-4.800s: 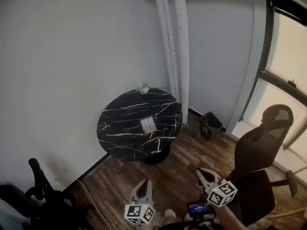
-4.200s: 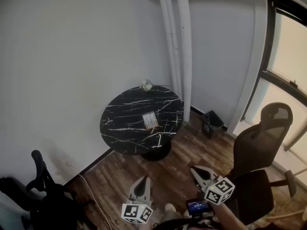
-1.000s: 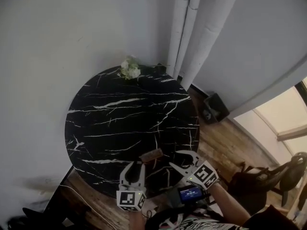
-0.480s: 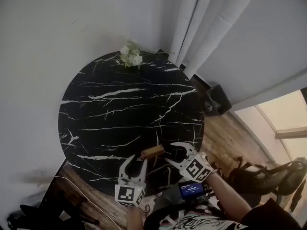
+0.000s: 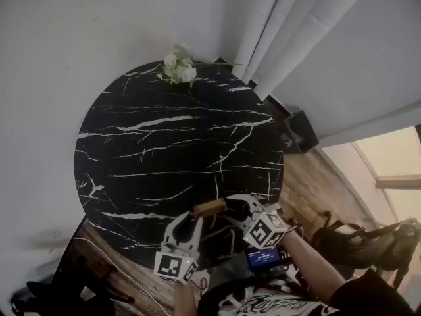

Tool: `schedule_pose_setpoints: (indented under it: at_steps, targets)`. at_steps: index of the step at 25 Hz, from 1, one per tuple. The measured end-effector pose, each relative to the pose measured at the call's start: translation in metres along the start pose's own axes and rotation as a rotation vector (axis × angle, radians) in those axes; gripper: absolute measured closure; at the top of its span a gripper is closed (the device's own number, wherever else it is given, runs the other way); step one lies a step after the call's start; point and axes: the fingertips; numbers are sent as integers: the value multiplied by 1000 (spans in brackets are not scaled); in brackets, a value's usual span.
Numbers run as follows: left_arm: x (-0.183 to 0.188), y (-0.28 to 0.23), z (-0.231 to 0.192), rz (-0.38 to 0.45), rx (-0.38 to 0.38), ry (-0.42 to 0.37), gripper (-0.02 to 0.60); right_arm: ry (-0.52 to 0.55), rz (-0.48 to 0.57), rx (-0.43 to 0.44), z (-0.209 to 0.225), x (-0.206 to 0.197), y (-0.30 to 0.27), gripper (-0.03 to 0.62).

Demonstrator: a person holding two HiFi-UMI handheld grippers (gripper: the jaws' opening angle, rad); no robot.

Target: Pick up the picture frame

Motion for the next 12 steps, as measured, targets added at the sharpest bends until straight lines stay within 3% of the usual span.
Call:
schedule_pose_setpoints:
  at_steps: [5, 12]
  targets:
    - [-1, -2, -4, 17, 13, 67, 505, -19, 18, 13, 2, 6, -3, 419]
    - [-1, -6, -10, 25, 26, 94, 514, -83, 33, 33, 9, 10, -5, 447]
Point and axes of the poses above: the fingertips, and each gripper's own axes: y backward along the fingers, z to its right, x out of its top, and after that the axes turned 14 degrees about -y, right-handed
